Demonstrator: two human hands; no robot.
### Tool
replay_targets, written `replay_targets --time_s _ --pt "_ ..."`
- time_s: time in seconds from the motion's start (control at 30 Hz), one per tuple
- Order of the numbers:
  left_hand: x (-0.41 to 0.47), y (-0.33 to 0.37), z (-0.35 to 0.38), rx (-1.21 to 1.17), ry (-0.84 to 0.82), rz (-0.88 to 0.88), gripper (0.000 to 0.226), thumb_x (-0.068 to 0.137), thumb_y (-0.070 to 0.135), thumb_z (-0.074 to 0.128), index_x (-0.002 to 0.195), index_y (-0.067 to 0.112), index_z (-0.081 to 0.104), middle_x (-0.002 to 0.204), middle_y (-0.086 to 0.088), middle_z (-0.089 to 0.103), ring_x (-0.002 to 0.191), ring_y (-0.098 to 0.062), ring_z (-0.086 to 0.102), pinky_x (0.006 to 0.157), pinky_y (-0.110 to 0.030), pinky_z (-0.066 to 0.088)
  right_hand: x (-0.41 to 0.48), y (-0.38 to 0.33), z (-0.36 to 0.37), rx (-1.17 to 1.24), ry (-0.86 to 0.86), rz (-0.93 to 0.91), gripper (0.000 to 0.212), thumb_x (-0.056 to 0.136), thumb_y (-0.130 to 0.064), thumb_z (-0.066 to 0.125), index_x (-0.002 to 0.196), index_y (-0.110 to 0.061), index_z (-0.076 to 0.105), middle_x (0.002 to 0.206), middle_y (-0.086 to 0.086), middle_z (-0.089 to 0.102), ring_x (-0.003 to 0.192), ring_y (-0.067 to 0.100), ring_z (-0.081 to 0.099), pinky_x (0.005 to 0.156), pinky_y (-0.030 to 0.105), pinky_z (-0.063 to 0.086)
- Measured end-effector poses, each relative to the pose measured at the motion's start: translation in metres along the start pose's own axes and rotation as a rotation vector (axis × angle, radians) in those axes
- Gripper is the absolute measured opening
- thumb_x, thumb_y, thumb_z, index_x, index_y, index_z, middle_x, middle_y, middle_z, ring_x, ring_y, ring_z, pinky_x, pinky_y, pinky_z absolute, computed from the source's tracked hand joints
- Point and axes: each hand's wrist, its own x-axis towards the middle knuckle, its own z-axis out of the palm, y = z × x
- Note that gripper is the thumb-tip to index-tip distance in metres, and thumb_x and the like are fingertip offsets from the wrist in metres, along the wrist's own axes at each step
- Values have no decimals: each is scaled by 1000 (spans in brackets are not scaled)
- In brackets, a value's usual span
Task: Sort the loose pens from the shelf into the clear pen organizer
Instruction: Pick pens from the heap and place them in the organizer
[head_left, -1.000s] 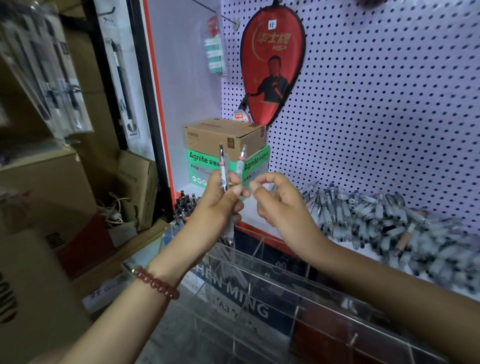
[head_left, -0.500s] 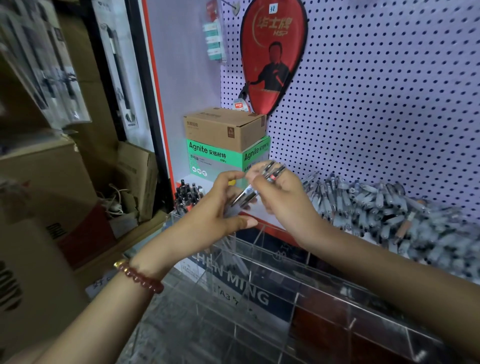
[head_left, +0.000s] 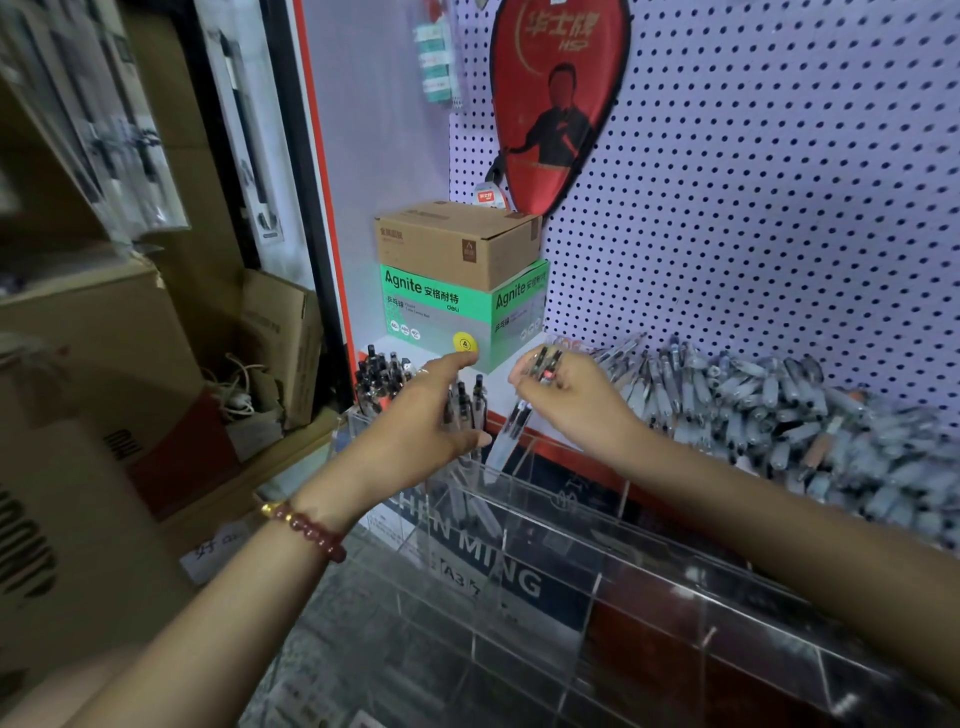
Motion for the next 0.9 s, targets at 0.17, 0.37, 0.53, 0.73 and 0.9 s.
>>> replay_targets --time_s 0.17,0.37,0.53,0.73,0.9 --pt "2 -1 18 -7 93 -22 79 83 8 71 147 14 25 148 -6 34 138 -17 29 99 -10 18 -5 10 10 -72 -228 38 20 89 -30 64 88 -11 64 62 1 57 55 8 50 59 27 36" --pt "4 -4 26 -88 162 -33 80 79 -5 69 145 17 29 144 -5 36 138 -17 29 99 -10 20 -5 9 12 -192 -327 47 38 94 -26 59 128 -13 52 74 -13 66 88 14 64 94 42 45" --pt "7 -2 26 -310 184 9 87 67 -31 46 137 18 37 135 -9 43 133 -16 36 99 -18 40 -7 4 18 -287 -343 -22 16 88 -32 66 91 -18 58 75 -9 66 74 13 60 86 41 44" --pt "12 6 20 -514 228 62 90 56 -40 33 126 15 40 127 -6 48 122 -3 44 96 -8 37 -7 4 25 -194 -314 -52 20 89 -29 65 84 -20 48 65 -12 63 64 8 54 73 35 41" --pt "10 6 16 -474 185 124 86 55 -36 34 123 15 45 125 8 51 122 8 43 107 -14 31 -10 1 30 -142 -294 -39 25 89 -30 64 82 -21 42 65 -11 61 60 8 52 67 33 37"
